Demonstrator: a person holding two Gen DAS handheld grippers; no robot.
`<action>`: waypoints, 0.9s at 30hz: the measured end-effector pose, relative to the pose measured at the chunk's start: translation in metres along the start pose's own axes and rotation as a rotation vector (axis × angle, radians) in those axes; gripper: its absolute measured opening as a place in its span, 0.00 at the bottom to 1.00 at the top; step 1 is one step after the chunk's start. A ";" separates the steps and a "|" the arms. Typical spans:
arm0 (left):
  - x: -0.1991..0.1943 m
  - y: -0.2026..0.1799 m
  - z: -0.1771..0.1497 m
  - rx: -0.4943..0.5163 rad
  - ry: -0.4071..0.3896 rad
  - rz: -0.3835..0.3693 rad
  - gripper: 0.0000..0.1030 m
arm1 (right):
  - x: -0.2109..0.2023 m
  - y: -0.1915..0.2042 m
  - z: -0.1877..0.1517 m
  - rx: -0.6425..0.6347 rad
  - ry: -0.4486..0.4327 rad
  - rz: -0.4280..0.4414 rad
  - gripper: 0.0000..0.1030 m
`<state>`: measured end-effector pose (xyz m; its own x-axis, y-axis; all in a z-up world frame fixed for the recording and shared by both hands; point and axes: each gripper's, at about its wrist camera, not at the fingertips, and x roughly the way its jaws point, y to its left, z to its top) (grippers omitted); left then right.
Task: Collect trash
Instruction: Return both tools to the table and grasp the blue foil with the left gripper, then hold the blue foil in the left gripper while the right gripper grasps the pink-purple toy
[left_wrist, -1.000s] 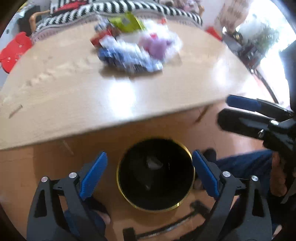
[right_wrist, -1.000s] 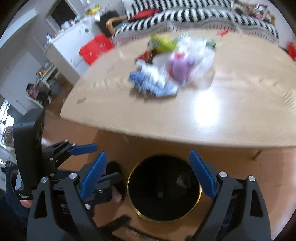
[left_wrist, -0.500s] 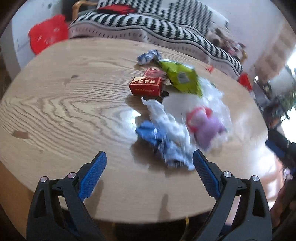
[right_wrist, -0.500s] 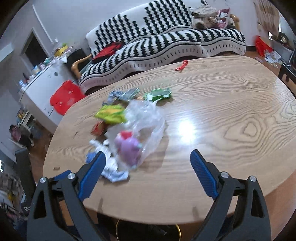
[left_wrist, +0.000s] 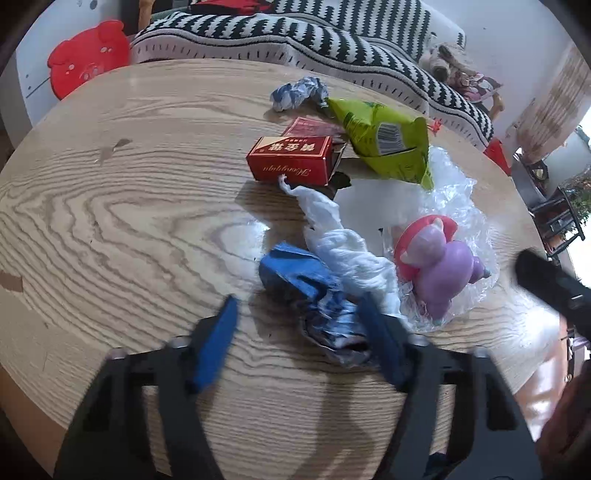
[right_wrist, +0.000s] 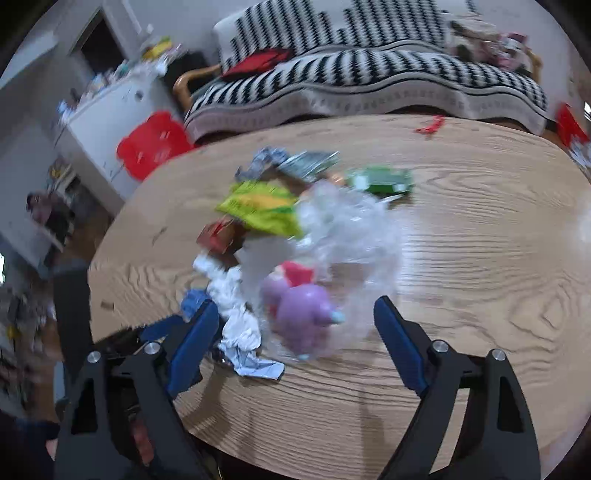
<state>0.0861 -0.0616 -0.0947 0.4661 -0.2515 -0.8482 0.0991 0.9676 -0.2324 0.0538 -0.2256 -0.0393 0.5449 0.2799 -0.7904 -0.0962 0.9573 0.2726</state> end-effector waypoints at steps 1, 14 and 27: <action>0.000 0.001 0.002 0.004 0.008 -0.014 0.40 | 0.007 0.002 0.000 -0.008 0.016 0.001 0.75; -0.042 0.017 0.020 0.047 -0.009 -0.101 0.22 | 0.027 -0.005 0.002 -0.010 0.043 -0.019 0.71; -0.076 0.036 0.013 0.095 -0.044 -0.083 0.22 | 0.055 0.007 -0.007 -0.162 0.077 -0.178 0.71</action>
<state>0.0659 -0.0068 -0.0324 0.4907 -0.3312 -0.8059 0.2208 0.9420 -0.2527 0.0779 -0.2032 -0.0848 0.5005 0.1049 -0.8594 -0.1406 0.9893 0.0389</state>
